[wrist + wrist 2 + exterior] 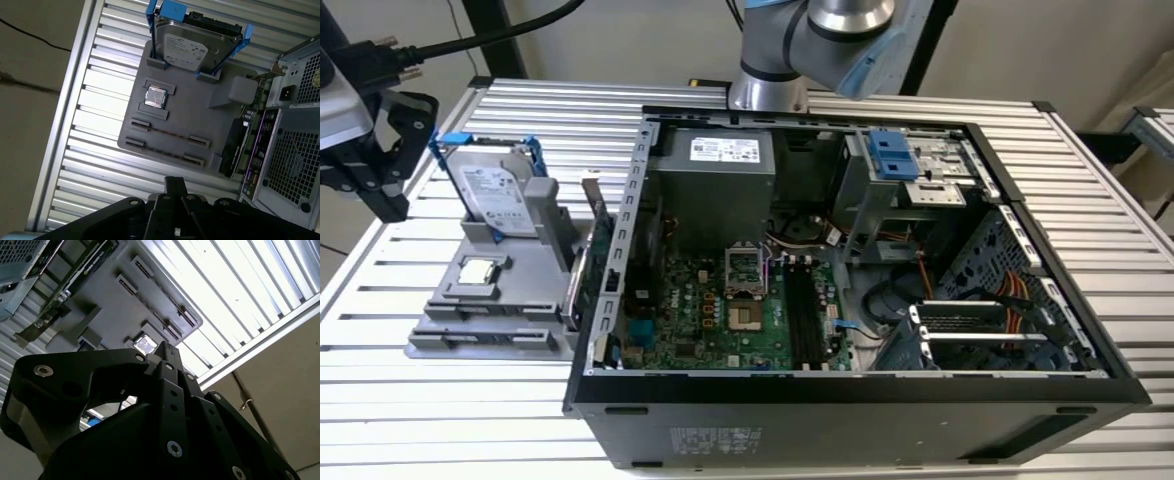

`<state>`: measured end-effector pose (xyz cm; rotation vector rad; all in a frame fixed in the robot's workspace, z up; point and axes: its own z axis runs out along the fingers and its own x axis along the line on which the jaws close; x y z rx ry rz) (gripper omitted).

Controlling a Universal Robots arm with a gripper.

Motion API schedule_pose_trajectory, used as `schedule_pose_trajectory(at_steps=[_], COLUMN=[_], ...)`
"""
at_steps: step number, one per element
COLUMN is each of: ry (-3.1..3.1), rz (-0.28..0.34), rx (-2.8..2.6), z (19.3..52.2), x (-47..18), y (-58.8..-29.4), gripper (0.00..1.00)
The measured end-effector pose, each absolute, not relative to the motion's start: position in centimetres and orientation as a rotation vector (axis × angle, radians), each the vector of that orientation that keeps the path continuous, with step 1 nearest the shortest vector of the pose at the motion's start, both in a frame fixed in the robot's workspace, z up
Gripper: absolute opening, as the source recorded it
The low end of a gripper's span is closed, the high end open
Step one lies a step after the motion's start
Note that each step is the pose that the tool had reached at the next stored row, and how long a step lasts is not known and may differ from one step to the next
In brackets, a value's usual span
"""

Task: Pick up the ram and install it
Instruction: 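Pick up the ram and move it above insertion slot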

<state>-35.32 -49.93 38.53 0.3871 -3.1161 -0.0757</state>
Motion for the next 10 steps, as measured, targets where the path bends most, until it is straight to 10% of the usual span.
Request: schedule_pose_trajectory(at_steps=[10], ry=[-3.115], rz=[-0.076], rx=[0.393], z=[38.49], x=[-35.31], y=[-49.93], gripper=[0.0])
